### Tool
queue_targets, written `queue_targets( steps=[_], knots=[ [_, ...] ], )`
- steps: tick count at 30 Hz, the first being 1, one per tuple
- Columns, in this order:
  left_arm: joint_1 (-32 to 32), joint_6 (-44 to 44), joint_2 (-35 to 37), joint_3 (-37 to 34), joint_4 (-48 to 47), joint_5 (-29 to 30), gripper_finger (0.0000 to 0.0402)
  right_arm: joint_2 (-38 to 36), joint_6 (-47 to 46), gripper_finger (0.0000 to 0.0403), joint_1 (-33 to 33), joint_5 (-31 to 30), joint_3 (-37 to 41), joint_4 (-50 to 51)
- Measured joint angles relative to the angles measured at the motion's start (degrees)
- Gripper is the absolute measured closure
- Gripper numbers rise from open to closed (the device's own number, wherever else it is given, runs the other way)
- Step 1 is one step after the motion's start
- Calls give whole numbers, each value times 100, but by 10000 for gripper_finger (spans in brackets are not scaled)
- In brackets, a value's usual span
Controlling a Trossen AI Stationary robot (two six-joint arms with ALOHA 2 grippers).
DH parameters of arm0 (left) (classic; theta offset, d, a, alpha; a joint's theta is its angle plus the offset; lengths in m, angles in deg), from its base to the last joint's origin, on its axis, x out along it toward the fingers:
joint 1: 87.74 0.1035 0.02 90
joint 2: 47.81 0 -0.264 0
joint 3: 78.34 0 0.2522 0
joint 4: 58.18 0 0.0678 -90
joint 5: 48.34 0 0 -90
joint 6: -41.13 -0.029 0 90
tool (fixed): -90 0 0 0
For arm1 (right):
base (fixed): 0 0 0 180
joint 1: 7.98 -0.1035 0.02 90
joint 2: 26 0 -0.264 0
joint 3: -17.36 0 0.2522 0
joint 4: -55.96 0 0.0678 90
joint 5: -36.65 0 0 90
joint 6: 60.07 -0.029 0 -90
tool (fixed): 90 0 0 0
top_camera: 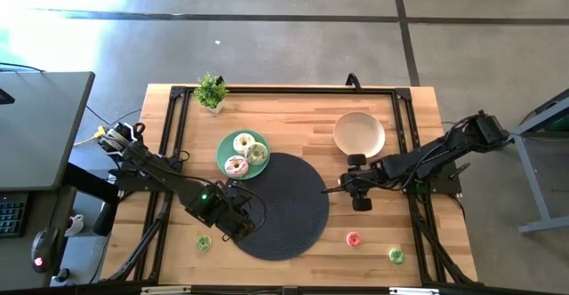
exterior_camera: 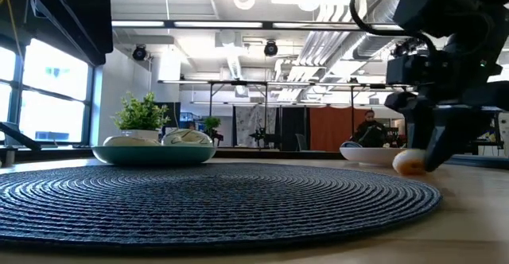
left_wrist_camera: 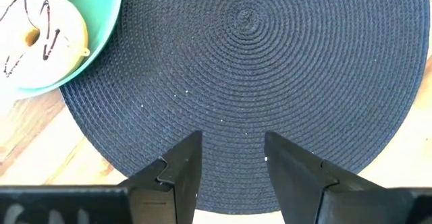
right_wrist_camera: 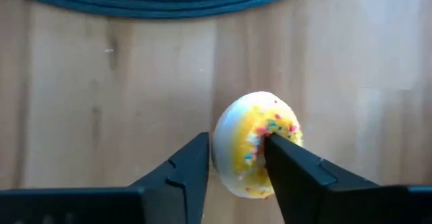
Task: Pick & Place donuts
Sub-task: Put the small yellow donut on the white plate
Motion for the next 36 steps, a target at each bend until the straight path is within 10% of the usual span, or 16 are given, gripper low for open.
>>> queue_targets(
  steps=[8, 15, 25, 36],
  knots=[
    [2, -27, 2, 3, 51, 288, 243, 0, 906, 387, 305, -1541, -700, 178],
    [2, -2, 4, 4, 148, 298, 243, 0, 846, 364, 1509, -3892, -1104, 463],
    [2, -303, 4, 7, 422, 200, 243, 0, 710, 388, 3450, -1625, -626, 86],
    [2, -517, 4, 7, 424, 220, 243, 0, 1318, 285, 3872, -478, -546, -71]
  ],
)
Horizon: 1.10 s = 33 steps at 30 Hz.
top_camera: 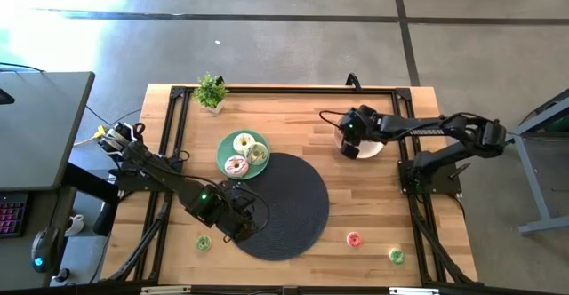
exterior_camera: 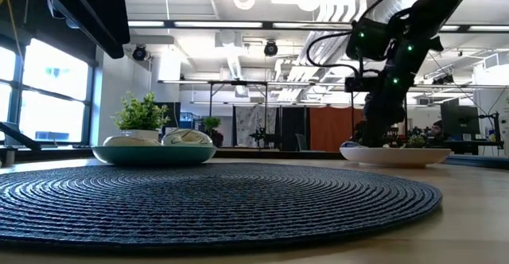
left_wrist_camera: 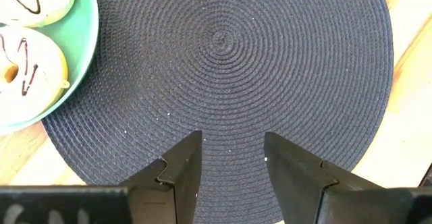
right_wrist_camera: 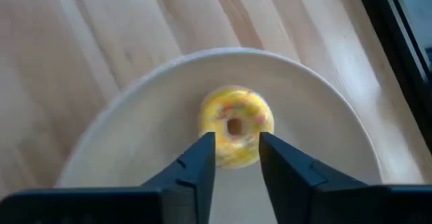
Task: Pick & Place donuts
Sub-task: Put the small yellow donut on the white plate, then put the bottom small pink donut on the white plate
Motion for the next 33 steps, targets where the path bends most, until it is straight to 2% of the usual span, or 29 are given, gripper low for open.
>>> queue_targets(
  steps=[3, 8, 11, 16, 19, 25, 29, 33],
  knots=[
    [0, 1, 0, 0, 0, 2, 243, 0, 2, 268, 1, 3, -261, 410],
    [0, 18, 0, 0, 4, 33, 243, 0, -179, 259, -51, 42, -898, 1670],
    [0, 18, 0, 0, 4, 62, 243, 0, -258, 258, -232, 385, -1284, 2485],
    [0, 18, 0, 0, 13, 337, 243, 0, -669, 258, -1157, 1359, -1745, 3464],
    [0, 20, 0, 0, 38, 469, 243, -2, -981, 258, -2016, 1623, -1841, 3703],
    [0, 18, 0, 0, 160, 805, 243, -2, -1927, 258, -3788, 1857, -1441, 3211],
    [0, -221, 0, -2, 367, 1067, 243, -2, -2752, 258, -4660, 2220, -870, 2312],
    [0, -446, 0, -2, 620, 1219, 243, -2, -3459, 258, -5285, 2399, -267, 1010]
  ],
)
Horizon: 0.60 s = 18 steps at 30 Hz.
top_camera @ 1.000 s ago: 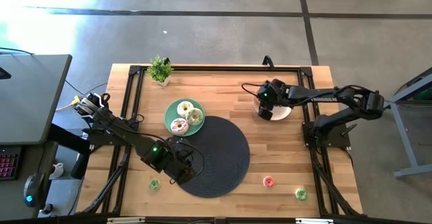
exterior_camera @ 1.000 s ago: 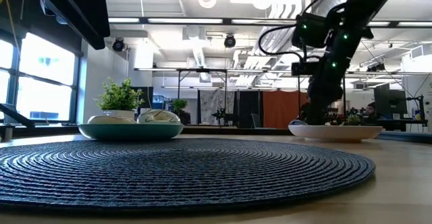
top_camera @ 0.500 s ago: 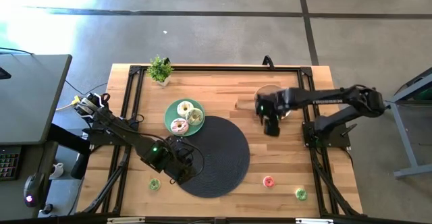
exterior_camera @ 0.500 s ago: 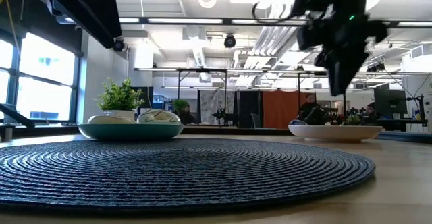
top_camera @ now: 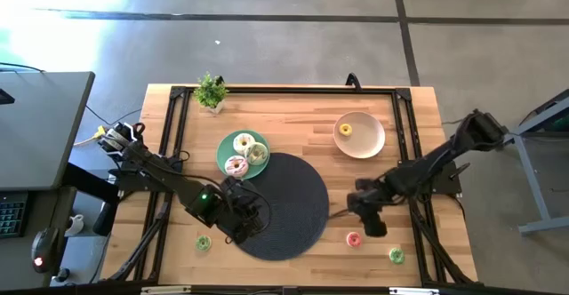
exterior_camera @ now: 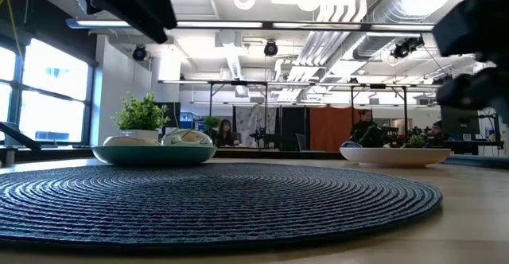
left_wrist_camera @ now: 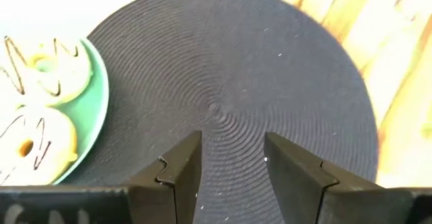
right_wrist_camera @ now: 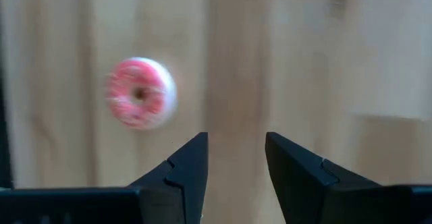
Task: Pick & Place donuts
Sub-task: Put the bottom small pink donut on the white plate
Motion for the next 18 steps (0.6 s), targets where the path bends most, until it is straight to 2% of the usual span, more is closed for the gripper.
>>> queue_targets(
  steps=[4, 7, 12, 18],
  knots=[
    [0, -138, 0, 0, 221, 74, 243, 0, -317, 258, -396, 83, 550, -1420],
    [0, -153, 0, 0, 333, 84, 243, 0, -518, 258, -572, -67, 780, -2106],
    [0, -154, 0, 0, 384, 179, 243, 0, -468, 258, -931, -870, 856, -2434],
    [0, -154, 0, 0, 381, 272, 243, 164, -715, 258, -1179, -1101, 856, -2466]
  ],
)
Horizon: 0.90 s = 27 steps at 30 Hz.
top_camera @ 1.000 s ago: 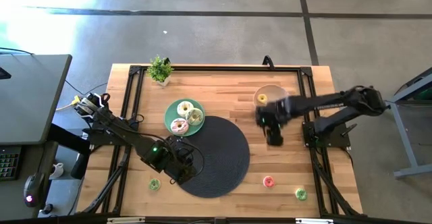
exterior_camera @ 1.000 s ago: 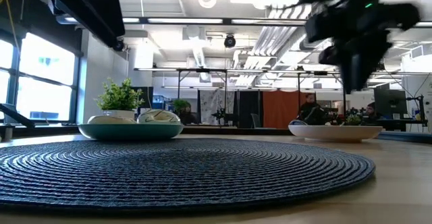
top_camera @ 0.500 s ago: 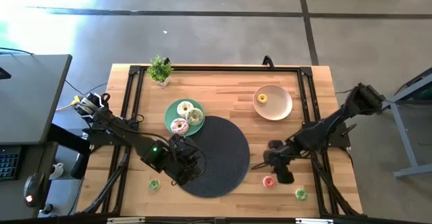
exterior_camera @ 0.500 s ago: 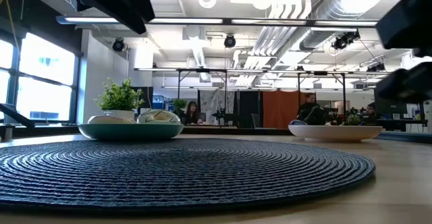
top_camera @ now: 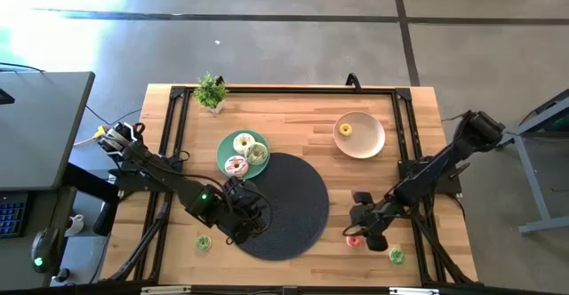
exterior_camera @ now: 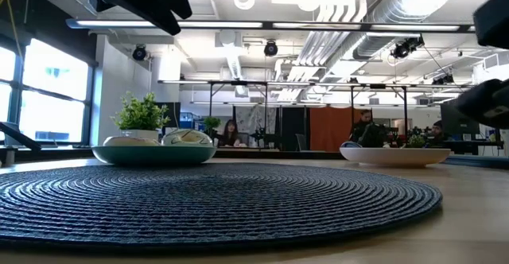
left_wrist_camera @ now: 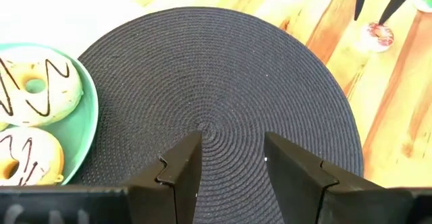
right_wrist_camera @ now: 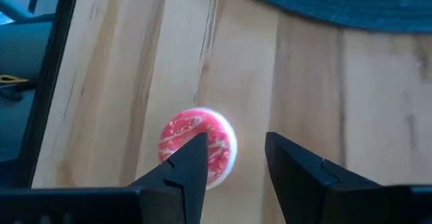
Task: Pick & Place donuts
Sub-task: Put the bottom small pink donut on the white plate
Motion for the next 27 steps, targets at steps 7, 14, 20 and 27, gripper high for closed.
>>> queue_targets(
  steps=[7, 14, 20, 27],
  knots=[
    [0, 2, 0, -1, -9, 26, 243, 736, -302, 258, -188, 73, -12, -610],
    [0, -96, 0, -2, -11, 63, 243, 763, -504, 272, -170, 85, -18, -730],
    [0, -99, 0, -2, -11, 74, 243, 359, -930, 360, 110, 140, -4, -446],
    [0, -94, 0, -2, 128, 91, 243, -1323, -381, 376, 1099, -1128, -20, 1266]
  ],
)
